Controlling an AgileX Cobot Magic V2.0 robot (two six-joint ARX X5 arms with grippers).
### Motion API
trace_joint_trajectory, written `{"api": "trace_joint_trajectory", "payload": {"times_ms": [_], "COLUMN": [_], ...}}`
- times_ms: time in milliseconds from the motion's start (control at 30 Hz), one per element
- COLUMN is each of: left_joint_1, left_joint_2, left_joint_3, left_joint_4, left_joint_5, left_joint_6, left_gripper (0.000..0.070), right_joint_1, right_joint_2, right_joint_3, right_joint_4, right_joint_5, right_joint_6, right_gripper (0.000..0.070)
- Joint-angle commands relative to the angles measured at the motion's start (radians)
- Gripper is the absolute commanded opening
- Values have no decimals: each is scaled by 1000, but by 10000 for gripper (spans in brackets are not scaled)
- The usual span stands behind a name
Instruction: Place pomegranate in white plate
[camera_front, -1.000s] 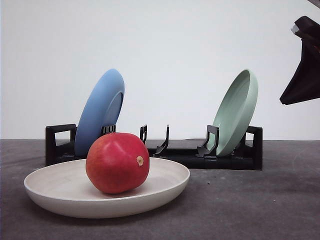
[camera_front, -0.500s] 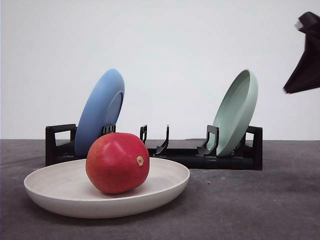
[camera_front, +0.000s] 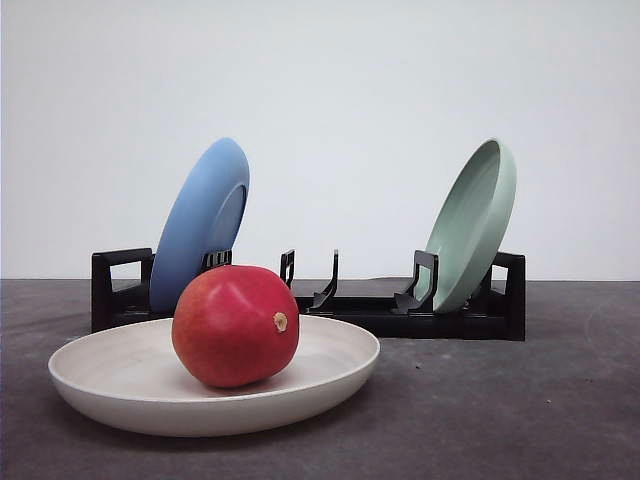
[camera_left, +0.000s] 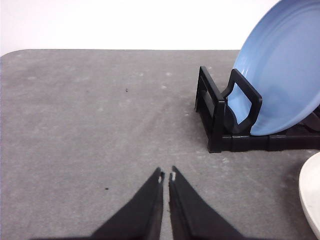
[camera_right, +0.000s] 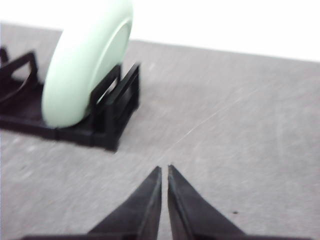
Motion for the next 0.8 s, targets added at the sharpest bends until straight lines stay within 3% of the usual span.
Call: {"api": "trace_joint_trajectory", "payload": {"times_ms": [0,133,767], "left_joint_1": [1,1,1], "left_joint_2": [-1,-1,-1], "left_joint_3": [-10,-10,-10], "left_joint_4": [-5,-5,-5], "left_joint_5": [-1,-1,-1], "left_joint_6": [8,8,8], "left_gripper": [0,0,0], "right_joint_1": [-10,-35,-54], "right_joint_2": [-54,-128,-125], "right_joint_3": [-20,-29,-29], "right_joint_4": [14,-23,-23], "right_joint_5": [0,1,1], "right_joint_6": [-6,-4,0], "right_gripper": [16,16,16]}}
